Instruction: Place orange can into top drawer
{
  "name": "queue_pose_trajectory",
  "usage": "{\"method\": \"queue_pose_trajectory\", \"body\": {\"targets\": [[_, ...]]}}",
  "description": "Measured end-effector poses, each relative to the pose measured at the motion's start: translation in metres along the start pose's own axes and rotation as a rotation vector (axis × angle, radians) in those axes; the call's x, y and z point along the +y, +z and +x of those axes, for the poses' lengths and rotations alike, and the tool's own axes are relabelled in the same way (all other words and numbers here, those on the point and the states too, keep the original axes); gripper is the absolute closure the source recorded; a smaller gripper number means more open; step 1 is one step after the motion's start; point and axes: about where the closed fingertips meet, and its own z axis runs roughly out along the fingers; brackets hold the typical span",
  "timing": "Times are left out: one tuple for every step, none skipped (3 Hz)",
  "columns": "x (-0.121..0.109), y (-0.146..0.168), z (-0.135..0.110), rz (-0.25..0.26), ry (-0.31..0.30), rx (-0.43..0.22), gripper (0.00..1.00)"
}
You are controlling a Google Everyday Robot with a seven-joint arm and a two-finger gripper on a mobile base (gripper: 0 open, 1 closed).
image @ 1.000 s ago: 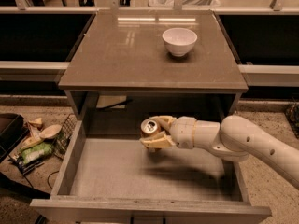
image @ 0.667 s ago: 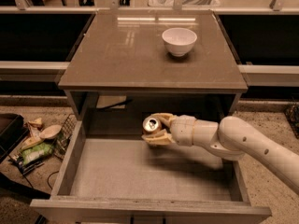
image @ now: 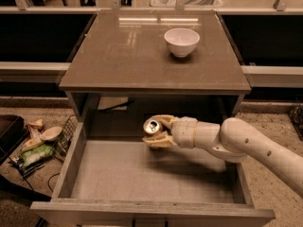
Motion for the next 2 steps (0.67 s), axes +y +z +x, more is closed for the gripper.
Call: {"method": "queue_pose_trajectory", "body": {"targets": [[0.0014, 0.0024, -0.0012, -0.005, -0.001, -0.002, 0.27], [0.0023, 0.0039, -0.0019, -0.008, -0.001, -0.004, 0.04]]}}
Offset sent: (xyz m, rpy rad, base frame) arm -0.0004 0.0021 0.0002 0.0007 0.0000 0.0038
